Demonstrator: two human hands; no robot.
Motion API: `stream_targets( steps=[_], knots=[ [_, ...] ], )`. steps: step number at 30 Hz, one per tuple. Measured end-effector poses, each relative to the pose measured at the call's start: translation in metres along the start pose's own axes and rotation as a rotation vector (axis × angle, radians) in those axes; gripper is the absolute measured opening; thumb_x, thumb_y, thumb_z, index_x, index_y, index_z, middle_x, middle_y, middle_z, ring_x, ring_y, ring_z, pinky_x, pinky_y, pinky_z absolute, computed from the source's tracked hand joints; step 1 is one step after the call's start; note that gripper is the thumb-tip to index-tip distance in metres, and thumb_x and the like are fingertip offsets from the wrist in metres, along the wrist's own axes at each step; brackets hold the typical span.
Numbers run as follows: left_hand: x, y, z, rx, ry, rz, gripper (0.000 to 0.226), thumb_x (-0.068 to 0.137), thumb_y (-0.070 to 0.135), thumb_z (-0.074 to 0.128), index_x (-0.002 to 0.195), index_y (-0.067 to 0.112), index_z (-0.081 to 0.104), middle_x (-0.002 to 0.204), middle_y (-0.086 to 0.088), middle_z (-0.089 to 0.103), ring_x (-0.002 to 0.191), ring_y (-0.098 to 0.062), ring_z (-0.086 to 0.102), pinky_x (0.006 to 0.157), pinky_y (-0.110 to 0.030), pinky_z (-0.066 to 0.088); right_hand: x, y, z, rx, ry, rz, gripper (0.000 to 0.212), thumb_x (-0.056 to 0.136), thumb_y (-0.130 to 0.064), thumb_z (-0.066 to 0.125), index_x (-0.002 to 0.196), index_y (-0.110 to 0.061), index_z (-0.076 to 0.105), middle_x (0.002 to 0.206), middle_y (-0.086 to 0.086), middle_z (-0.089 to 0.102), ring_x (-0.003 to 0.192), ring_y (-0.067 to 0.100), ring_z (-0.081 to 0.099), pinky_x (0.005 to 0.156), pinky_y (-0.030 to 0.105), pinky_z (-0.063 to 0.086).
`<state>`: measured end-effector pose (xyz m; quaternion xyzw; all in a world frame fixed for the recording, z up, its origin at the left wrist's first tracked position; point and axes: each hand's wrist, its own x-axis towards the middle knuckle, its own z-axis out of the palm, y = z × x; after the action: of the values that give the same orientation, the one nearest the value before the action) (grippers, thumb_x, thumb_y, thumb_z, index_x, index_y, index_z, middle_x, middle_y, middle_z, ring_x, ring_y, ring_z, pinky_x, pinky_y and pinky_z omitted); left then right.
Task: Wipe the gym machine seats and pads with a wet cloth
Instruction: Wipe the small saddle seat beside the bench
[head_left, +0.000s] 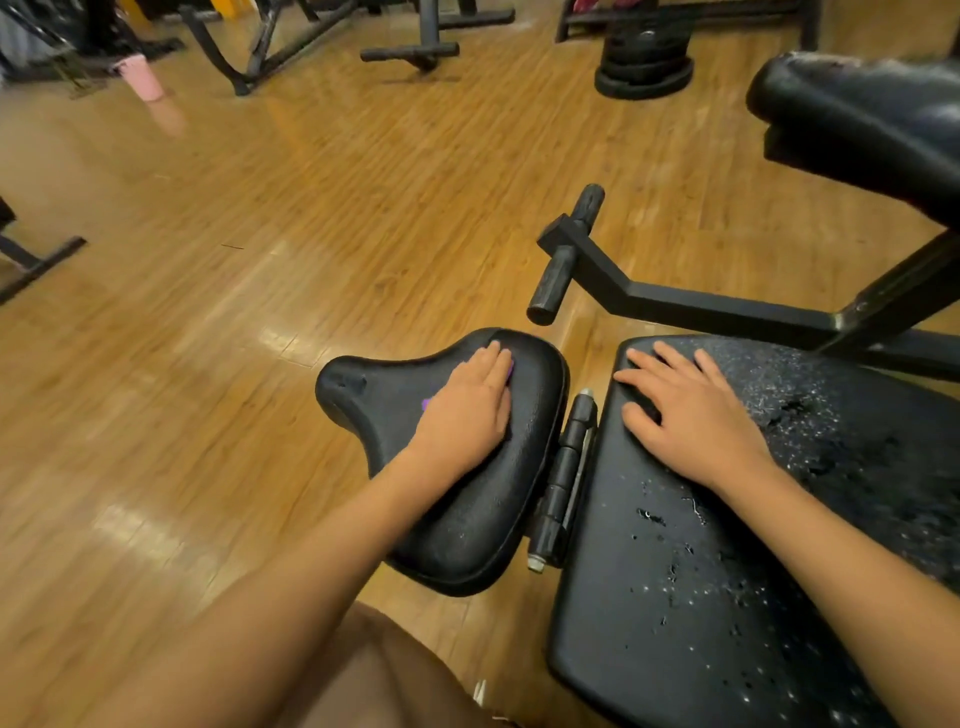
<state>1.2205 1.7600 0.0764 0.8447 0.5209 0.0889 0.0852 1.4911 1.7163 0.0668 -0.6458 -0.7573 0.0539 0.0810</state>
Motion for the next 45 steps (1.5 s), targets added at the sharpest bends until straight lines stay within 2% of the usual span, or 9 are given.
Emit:
stream_targets(
  steps=[3, 10, 14, 18, 22, 28, 34, 40, 45],
  knots=[
    [-0.036, 0.002, -0.005, -0.011, 0.008, 0.027, 0.051, 0.106, 0.024, 0.039, 0.154, 0.008, 0.03, 0.161, -0.012, 0.027, 0.149, -0.026, 0.025, 0.12, -0.029, 0.011, -0.001, 0.002, -0.002, -0.005, 0.009, 0.016, 0.046, 0.097, -0.046, 0.037, 0.14, -0.036, 0.047, 0.157, -0.011, 0.034, 0.149, 0.013, 0.018, 0.123, 0.047, 0.008],
    [0.081, -0.016, -0.003, -0.034, -0.001, -0.261, 0.018, 0.101, 0.02, 0.043, 0.102, 0.006, 0.054, 0.102, -0.019, 0.063, 0.095, -0.041, 0.06, 0.073, -0.042, 0.044, 0.005, 0.007, 0.0, -0.007, 0.017, 0.002, 0.047, 0.096, -0.047, 0.038, 0.141, -0.035, 0.046, 0.157, -0.011, 0.034, 0.149, 0.014, 0.019, 0.123, 0.048, 0.01],
    [0.12, -0.027, -0.004, -0.038, -0.21, -0.351, 0.021, 0.095, 0.019, 0.049, 0.103, 0.007, 0.064, 0.105, -0.02, 0.07, 0.102, -0.039, 0.064, 0.072, -0.035, 0.043, 0.001, 0.004, 0.001, -0.002, 0.006, 0.006, 0.047, 0.096, -0.046, 0.038, 0.14, -0.035, 0.047, 0.157, -0.011, 0.034, 0.149, 0.014, 0.019, 0.123, 0.048, 0.009],
    [0.07, -0.018, -0.013, -0.072, -0.111, -0.114, 0.027, 0.098, 0.015, 0.041, 0.118, 0.01, 0.059, 0.109, -0.016, 0.068, 0.102, -0.036, 0.062, 0.08, -0.039, 0.047, 0.0, 0.001, -0.003, -0.012, 0.001, 0.0, 0.047, 0.097, -0.046, 0.035, 0.142, -0.035, 0.045, 0.158, -0.011, 0.032, 0.149, 0.014, 0.018, 0.123, 0.048, 0.009],
    [-0.013, -0.018, -0.013, -0.02, -0.093, 0.194, 0.048, 0.103, 0.027, 0.038, 0.147, 0.008, 0.043, 0.156, -0.009, 0.039, 0.145, -0.024, 0.032, 0.118, -0.026, 0.017, -0.001, 0.001, -0.006, -0.01, 0.018, -0.007, 0.047, 0.098, -0.045, 0.036, 0.143, -0.034, 0.045, 0.158, -0.01, 0.032, 0.15, 0.015, 0.017, 0.123, 0.047, 0.008],
    [0.025, -0.021, -0.004, -0.017, -0.086, 0.116, 0.048, 0.106, 0.024, 0.037, 0.153, 0.011, 0.035, 0.161, -0.004, 0.03, 0.149, -0.019, 0.025, 0.12, -0.032, 0.021, 0.002, 0.006, 0.003, -0.003, 0.032, -0.002, 0.049, 0.095, -0.048, 0.034, 0.14, -0.035, 0.047, 0.156, -0.011, 0.034, 0.149, 0.014, 0.018, 0.123, 0.047, 0.008],
    [0.127, -0.014, -0.002, -0.058, -0.26, -0.155, 0.03, 0.105, 0.027, 0.035, 0.113, 0.013, 0.059, 0.089, -0.003, 0.07, 0.084, -0.025, 0.069, 0.081, -0.038, 0.052, 0.006, 0.003, 0.004, 0.017, 0.031, 0.013, 0.046, 0.097, -0.045, 0.039, 0.141, -0.035, 0.047, 0.157, -0.012, 0.032, 0.15, 0.012, 0.015, 0.123, 0.044, 0.004],
    [0.099, 0.007, 0.002, -0.034, -0.137, -0.117, 0.031, 0.1, 0.014, 0.041, 0.123, 0.005, 0.059, 0.116, -0.018, 0.064, 0.107, -0.037, 0.059, 0.077, -0.033, 0.038, 0.0, 0.002, -0.002, 0.015, 0.023, 0.024, 0.046, 0.097, -0.044, 0.04, 0.141, -0.035, 0.047, 0.157, -0.012, 0.032, 0.149, 0.012, 0.016, 0.123, 0.043, 0.004],
    [-0.012, 0.035, 0.013, -0.045, -0.023, 0.072, 0.053, 0.101, 0.024, 0.044, 0.15, 0.005, 0.037, 0.157, -0.013, 0.035, 0.146, -0.028, 0.03, 0.119, -0.037, 0.021, -0.002, 0.0, -0.003, 0.011, 0.033, 0.016, 0.046, 0.097, -0.044, 0.04, 0.141, -0.034, 0.048, 0.157, -0.011, 0.032, 0.149, 0.013, 0.016, 0.123, 0.045, 0.005]
  ],
)
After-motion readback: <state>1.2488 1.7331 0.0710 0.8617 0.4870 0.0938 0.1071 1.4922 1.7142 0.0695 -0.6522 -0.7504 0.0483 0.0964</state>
